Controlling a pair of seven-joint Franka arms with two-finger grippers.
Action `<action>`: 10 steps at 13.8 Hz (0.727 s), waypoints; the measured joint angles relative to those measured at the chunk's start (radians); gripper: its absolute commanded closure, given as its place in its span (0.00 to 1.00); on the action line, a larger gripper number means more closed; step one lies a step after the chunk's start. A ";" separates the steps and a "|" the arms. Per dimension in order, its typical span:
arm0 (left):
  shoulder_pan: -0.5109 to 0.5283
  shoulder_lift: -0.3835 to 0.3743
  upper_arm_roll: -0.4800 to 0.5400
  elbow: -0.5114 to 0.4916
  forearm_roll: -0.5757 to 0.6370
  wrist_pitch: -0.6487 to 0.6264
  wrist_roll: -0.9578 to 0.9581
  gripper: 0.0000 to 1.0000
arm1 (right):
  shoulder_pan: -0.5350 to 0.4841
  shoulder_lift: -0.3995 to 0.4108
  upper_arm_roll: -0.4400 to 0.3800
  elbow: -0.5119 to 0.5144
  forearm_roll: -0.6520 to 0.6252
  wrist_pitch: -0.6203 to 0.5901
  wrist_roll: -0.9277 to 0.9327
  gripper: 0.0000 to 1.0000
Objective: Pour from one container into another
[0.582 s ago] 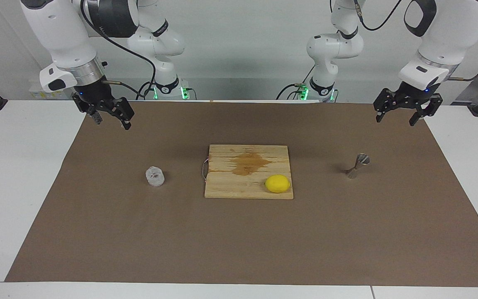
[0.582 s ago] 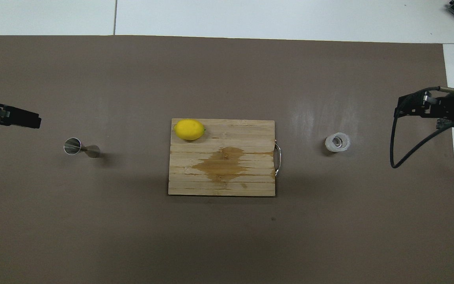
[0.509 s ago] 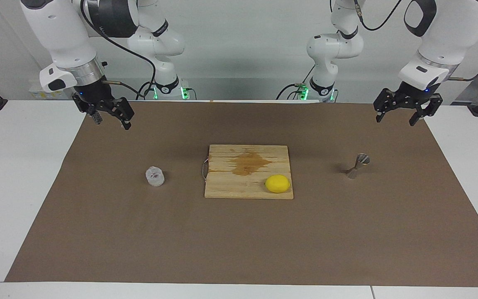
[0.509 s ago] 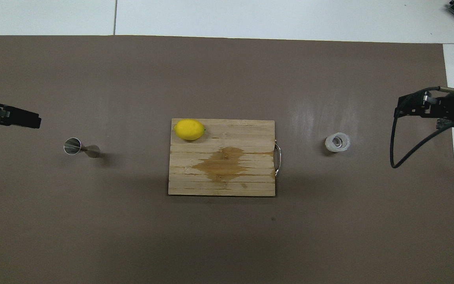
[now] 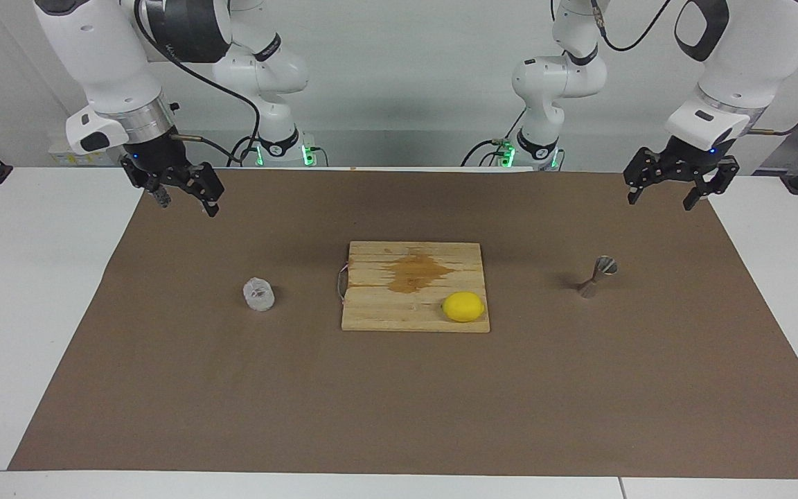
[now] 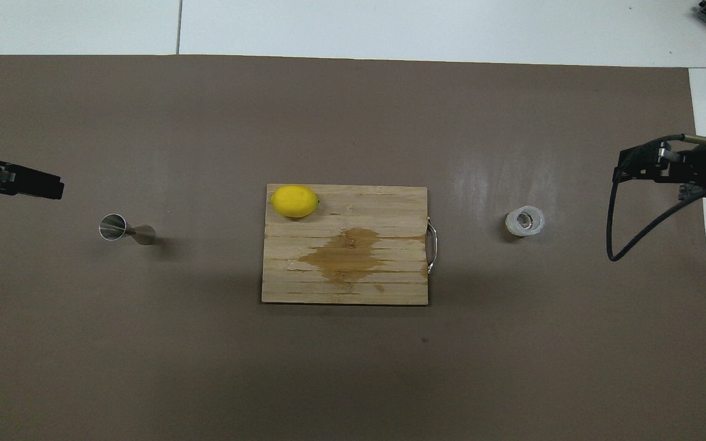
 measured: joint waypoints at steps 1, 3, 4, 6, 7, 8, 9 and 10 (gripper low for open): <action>0.000 0.000 -0.001 0.000 0.000 0.000 0.000 0.00 | 0.000 0.000 0.000 0.000 0.000 0.000 0.000 0.00; -0.004 0.000 -0.005 -0.001 -0.001 -0.002 0.000 0.00 | 0.000 0.000 0.000 0.000 0.000 0.000 0.000 0.00; -0.009 0.002 -0.005 -0.004 -0.001 -0.002 -0.003 0.00 | 0.000 0.000 0.000 0.000 0.000 0.000 0.000 0.00; -0.011 0.007 -0.006 -0.006 -0.008 -0.005 -0.049 0.00 | 0.000 0.000 0.000 0.000 0.000 0.000 0.000 0.00; -0.011 0.011 -0.005 -0.006 -0.010 -0.006 -0.079 0.00 | 0.000 0.000 0.000 0.000 0.000 0.000 0.000 0.00; -0.010 0.015 -0.003 -0.006 -0.014 -0.007 -0.099 0.00 | 0.000 0.000 0.000 0.000 0.000 0.000 0.000 0.00; -0.003 0.019 0.003 -0.006 -0.032 -0.009 -0.117 0.00 | 0.000 0.000 0.000 0.000 0.000 0.000 0.000 0.00; 0.018 0.021 0.007 -0.006 -0.067 -0.017 -0.139 0.00 | 0.000 0.000 0.000 0.000 0.000 0.000 0.000 0.00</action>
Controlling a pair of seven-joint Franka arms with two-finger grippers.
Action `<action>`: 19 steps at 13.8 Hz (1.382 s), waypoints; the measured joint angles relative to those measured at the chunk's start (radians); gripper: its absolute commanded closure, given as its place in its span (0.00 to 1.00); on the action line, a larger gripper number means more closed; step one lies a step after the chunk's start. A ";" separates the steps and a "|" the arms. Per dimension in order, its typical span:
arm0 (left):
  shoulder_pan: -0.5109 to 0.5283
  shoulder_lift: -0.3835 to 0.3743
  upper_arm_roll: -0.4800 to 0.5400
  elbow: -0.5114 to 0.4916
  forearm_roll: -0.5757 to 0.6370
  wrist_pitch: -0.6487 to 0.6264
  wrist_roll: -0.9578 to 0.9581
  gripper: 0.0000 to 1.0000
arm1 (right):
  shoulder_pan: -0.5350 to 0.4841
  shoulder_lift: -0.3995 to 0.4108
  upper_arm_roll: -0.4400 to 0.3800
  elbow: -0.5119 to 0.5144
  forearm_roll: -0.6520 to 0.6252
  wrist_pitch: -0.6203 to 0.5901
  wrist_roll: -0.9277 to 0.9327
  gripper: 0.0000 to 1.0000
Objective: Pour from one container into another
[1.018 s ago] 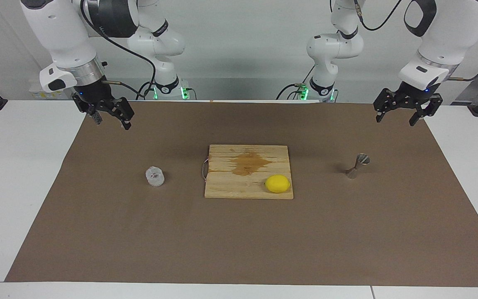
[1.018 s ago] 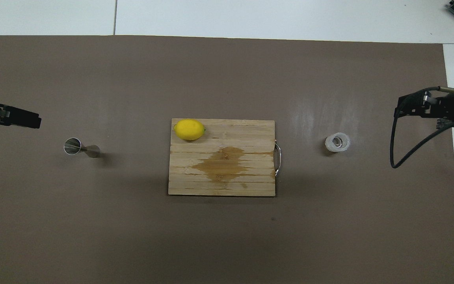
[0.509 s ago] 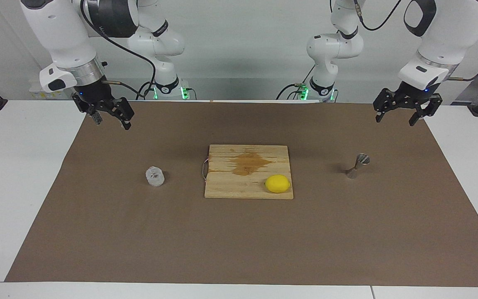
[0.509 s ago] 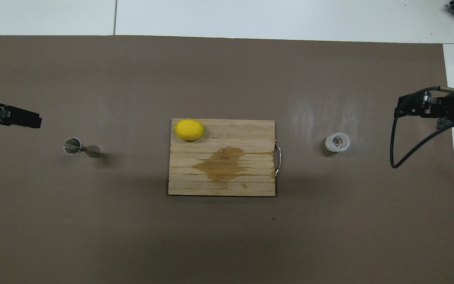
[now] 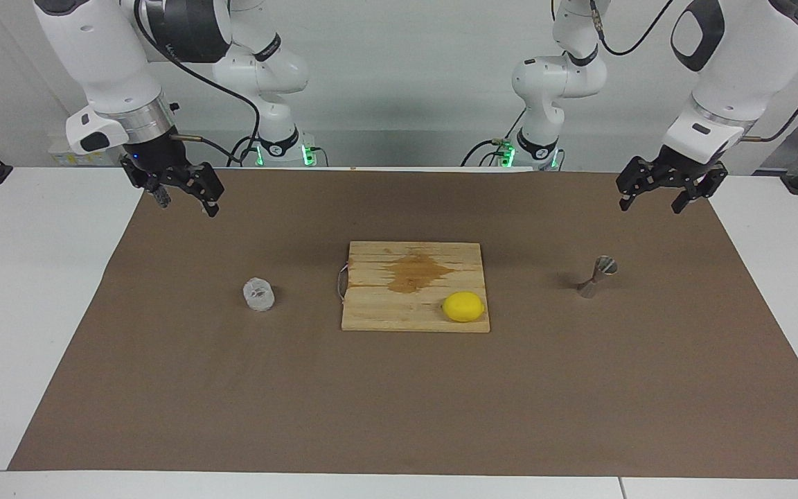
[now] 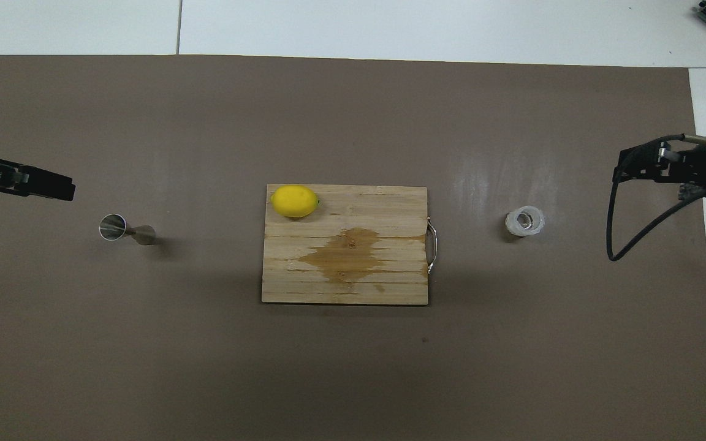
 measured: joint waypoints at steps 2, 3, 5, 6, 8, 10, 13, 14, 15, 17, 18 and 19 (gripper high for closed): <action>0.076 0.014 0.006 -0.001 -0.087 -0.036 -0.059 0.00 | 0.000 0.000 0.000 0.000 0.000 0.000 0.000 0.00; 0.117 0.025 0.008 -0.001 -0.114 -0.058 -0.077 0.00 | 0.000 0.000 0.000 0.000 0.000 0.000 0.000 0.00; 0.192 0.055 0.010 -0.003 -0.160 -0.101 -0.100 0.00 | 0.000 0.000 0.000 0.000 0.000 0.000 0.000 0.00; 0.221 0.074 0.011 -0.005 -0.177 -0.124 -0.118 0.00 | 0.000 0.000 0.000 0.000 0.000 0.000 0.000 0.00; 0.259 0.117 0.011 -0.007 -0.202 -0.142 -0.161 0.00 | 0.000 0.000 0.000 0.000 0.000 0.000 0.000 0.00; 0.289 0.164 0.010 -0.008 -0.229 -0.143 -0.254 0.00 | 0.000 0.000 0.000 0.000 0.000 0.000 0.000 0.00; 0.322 0.205 0.010 -0.009 -0.290 -0.159 -0.407 0.00 | 0.000 0.000 0.000 0.000 0.000 0.000 0.000 0.00; 0.332 0.215 0.011 -0.009 -0.318 -0.161 -0.458 0.00 | 0.000 0.000 0.000 0.000 0.000 0.000 0.000 0.00; 0.351 0.228 0.011 -0.009 -0.359 -0.162 -0.504 0.00 | 0.000 0.000 0.000 0.000 0.000 0.000 0.000 0.00; 0.397 0.267 0.011 -0.012 -0.436 -0.165 -0.588 0.00 | 0.000 0.000 0.000 0.000 0.000 0.000 0.000 0.00; 0.418 0.293 0.011 -0.014 -0.471 -0.170 -0.632 0.00 | 0.000 0.000 0.000 0.000 0.000 0.000 0.000 0.00; 0.436 0.325 0.011 -0.014 -0.503 -0.174 -0.679 0.00 | 0.000 0.000 0.000 0.000 0.000 0.000 0.000 0.00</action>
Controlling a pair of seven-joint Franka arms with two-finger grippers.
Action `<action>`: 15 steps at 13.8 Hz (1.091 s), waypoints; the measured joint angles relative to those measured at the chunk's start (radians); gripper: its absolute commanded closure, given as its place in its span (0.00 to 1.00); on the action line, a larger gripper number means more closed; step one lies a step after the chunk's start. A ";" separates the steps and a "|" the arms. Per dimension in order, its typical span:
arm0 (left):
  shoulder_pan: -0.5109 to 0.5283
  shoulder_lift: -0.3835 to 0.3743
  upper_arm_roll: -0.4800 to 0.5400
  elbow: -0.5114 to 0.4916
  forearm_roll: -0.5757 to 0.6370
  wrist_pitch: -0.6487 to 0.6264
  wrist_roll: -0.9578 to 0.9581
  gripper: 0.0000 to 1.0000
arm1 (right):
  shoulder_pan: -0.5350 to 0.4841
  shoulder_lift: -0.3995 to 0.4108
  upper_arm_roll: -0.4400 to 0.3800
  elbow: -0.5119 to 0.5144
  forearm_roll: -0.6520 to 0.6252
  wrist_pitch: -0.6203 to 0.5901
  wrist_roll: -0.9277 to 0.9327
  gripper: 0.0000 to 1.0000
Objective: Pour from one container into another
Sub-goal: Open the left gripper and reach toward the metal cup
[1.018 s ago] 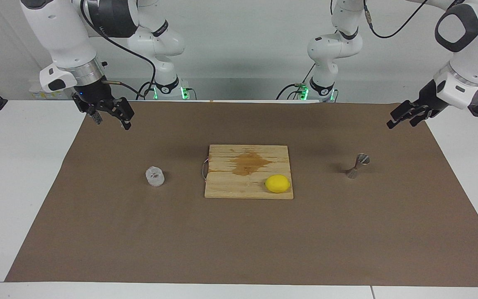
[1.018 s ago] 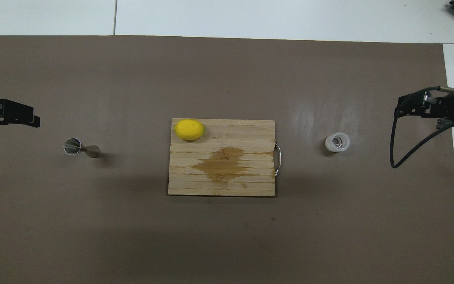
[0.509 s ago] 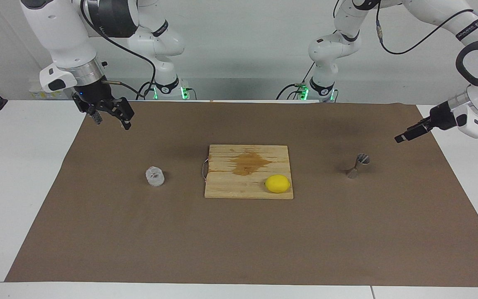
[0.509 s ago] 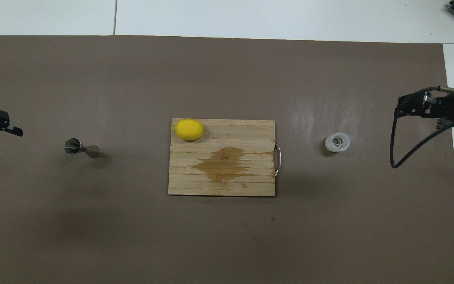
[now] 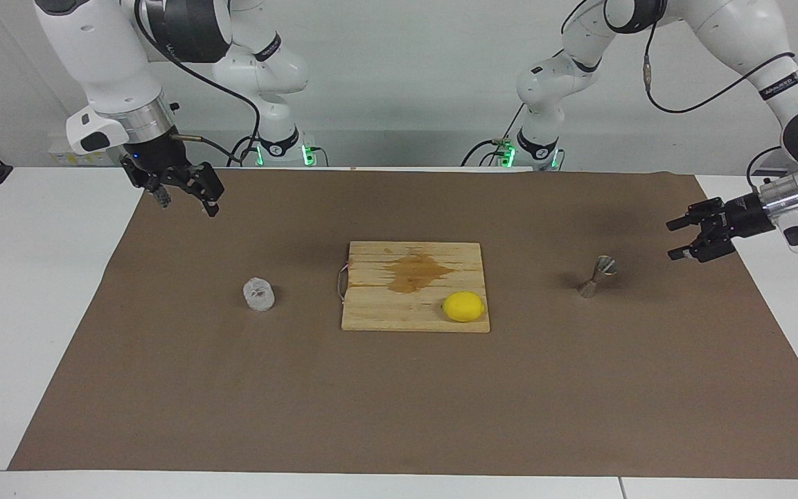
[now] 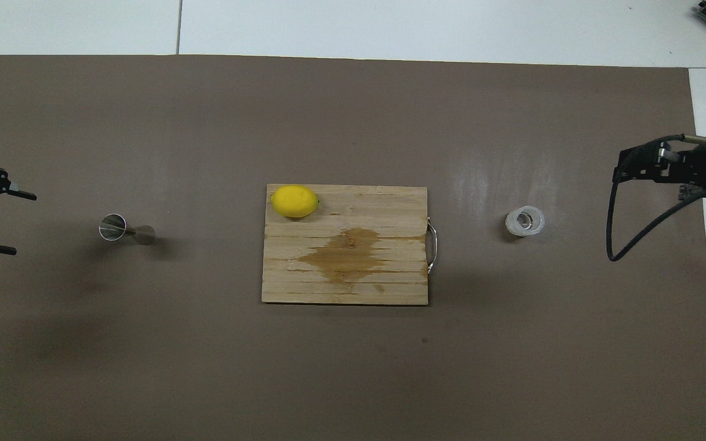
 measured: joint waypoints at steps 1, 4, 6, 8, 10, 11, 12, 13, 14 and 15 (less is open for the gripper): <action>0.009 0.028 -0.001 0.000 -0.027 -0.001 -0.036 0.00 | 0.000 0.000 0.000 0.000 0.000 0.000 0.000 0.00; 0.019 0.092 -0.002 -0.001 -0.116 -0.001 -0.105 0.00 | 0.000 0.000 0.000 0.000 0.000 0.000 0.000 0.00; 0.037 0.136 -0.003 -0.009 -0.173 -0.003 -0.130 0.00 | 0.000 0.000 0.000 0.000 0.000 0.000 0.000 0.00; 0.048 0.168 -0.003 -0.024 -0.219 -0.006 -0.137 0.00 | 0.000 0.000 0.000 0.000 0.000 0.000 0.000 0.00; 0.054 0.194 -0.004 -0.045 -0.266 -0.014 -0.139 0.00 | 0.000 0.000 0.000 0.000 0.000 0.000 0.000 0.00; 0.056 0.206 -0.006 -0.053 -0.282 -0.019 -0.139 0.00 | 0.000 0.000 0.000 0.000 0.000 0.000 0.000 0.00; 0.056 0.216 -0.008 -0.062 -0.301 -0.023 -0.139 0.00 | 0.000 0.000 0.000 0.000 0.000 0.000 0.000 0.00; 0.056 0.225 -0.009 -0.074 -0.325 -0.028 -0.139 0.00 | 0.000 0.000 0.000 0.000 0.000 0.000 0.000 0.00; 0.057 0.233 -0.010 -0.088 -0.346 -0.034 -0.138 0.00 | 0.000 0.000 0.000 0.000 0.000 0.000 0.000 0.00; 0.057 0.241 -0.010 -0.101 -0.366 -0.045 -0.134 0.00 | 0.000 0.000 0.000 0.000 0.000 0.000 0.000 0.00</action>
